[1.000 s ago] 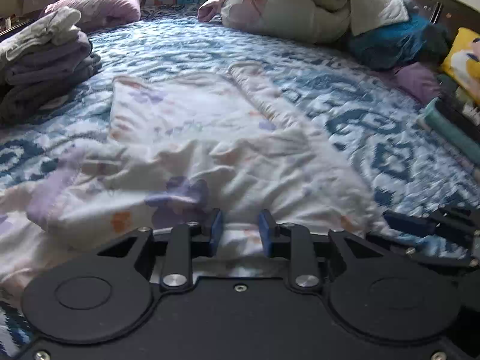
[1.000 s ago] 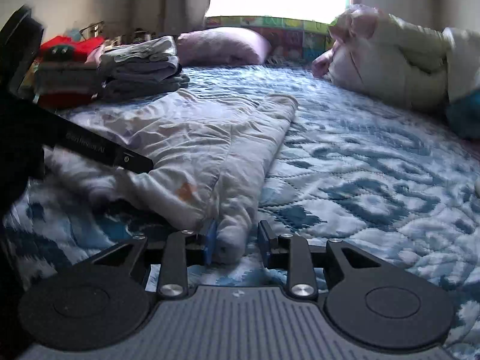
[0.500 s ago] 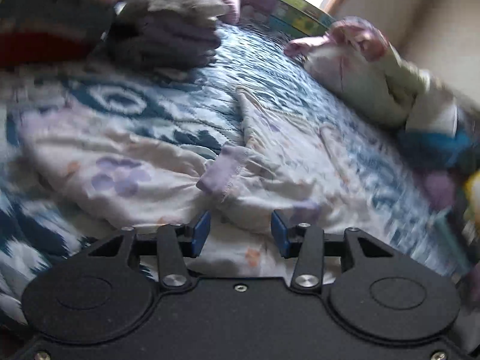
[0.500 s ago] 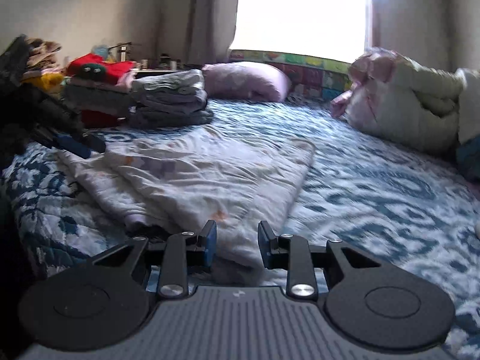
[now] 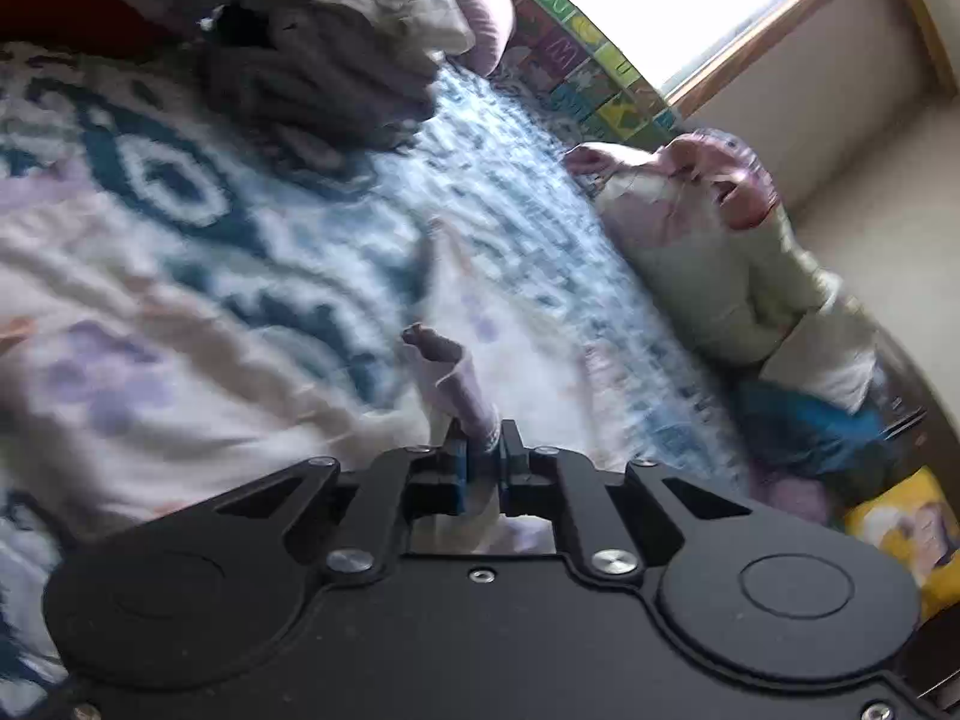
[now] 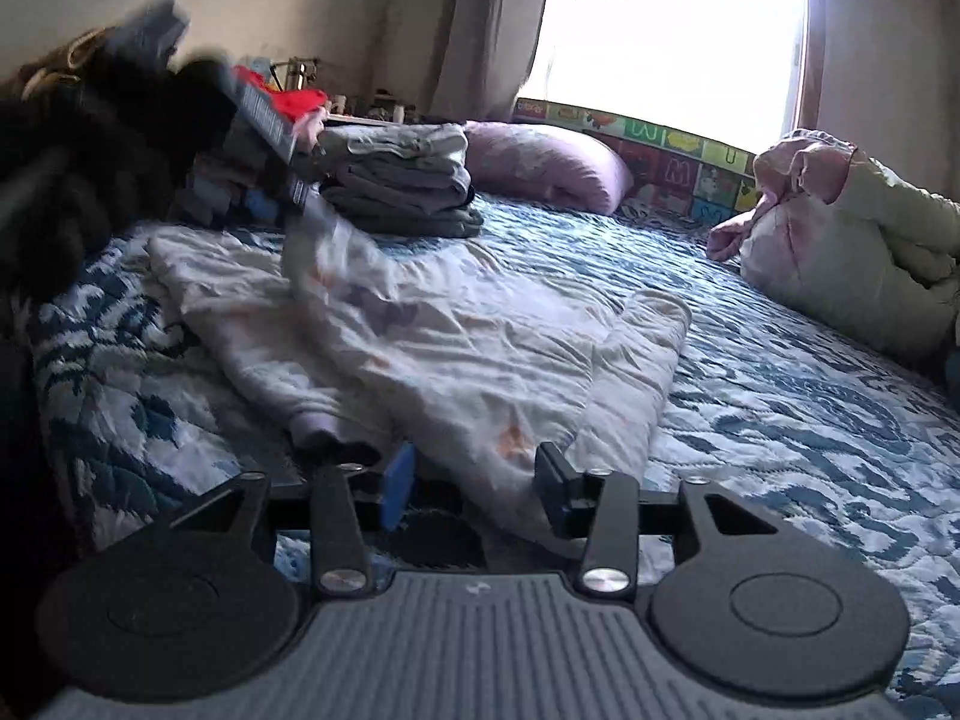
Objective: Fold clothes
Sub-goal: 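Grasp the other sleeve with the left gripper and lift it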
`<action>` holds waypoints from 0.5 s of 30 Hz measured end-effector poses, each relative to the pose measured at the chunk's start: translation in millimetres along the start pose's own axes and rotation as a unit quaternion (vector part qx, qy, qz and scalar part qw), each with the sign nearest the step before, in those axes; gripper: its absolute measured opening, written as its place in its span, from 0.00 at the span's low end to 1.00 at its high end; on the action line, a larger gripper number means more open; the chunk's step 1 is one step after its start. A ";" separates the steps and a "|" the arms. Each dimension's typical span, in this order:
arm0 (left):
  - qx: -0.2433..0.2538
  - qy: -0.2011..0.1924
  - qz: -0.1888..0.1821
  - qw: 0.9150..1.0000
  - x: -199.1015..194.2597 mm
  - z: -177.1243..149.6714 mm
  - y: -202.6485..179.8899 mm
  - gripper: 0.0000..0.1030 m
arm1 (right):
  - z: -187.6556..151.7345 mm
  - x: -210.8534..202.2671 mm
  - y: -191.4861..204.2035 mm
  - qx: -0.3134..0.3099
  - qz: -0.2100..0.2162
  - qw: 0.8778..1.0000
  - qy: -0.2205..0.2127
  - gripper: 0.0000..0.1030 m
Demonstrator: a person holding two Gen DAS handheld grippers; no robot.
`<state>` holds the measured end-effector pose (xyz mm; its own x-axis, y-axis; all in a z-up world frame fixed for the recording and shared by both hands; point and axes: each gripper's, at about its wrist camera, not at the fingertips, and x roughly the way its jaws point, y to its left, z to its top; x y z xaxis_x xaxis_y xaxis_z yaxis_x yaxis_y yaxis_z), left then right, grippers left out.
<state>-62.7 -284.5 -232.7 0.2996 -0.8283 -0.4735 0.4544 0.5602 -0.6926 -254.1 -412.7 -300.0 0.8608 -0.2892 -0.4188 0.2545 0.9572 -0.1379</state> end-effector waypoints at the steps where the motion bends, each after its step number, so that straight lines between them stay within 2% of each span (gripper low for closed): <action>1: -0.003 -0.003 -0.009 1.000 1.4 4.1 -8.4 0.06 | 0.2 0.1 -0.8 0.002 0.000 1.000 -0.002 0.44; 6: -0.012 0.000 -0.068 0.998 26.3 18.6 -50.3 0.06 | -0.5 1.4 -4.9 0.005 -0.005 1.000 -0.005 0.46; 10: -0.005 0.012 -0.075 0.997 64.7 22.2 -72.2 0.06 | -0.9 4.0 -6.5 0.007 -0.003 1.000 -0.005 0.51; 15: 0.007 0.036 -0.072 0.997 116.0 20.4 -89.1 0.06 | 2.7 -0.3 -15.0 0.044 0.002 0.999 -0.020 0.46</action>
<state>-51.3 -430.7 -214.7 0.1704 -0.8972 -0.4074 0.5002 0.4349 -0.7487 -257.0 -427.0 -295.4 0.8778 -0.2869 -0.3836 0.2881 0.9560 -0.0559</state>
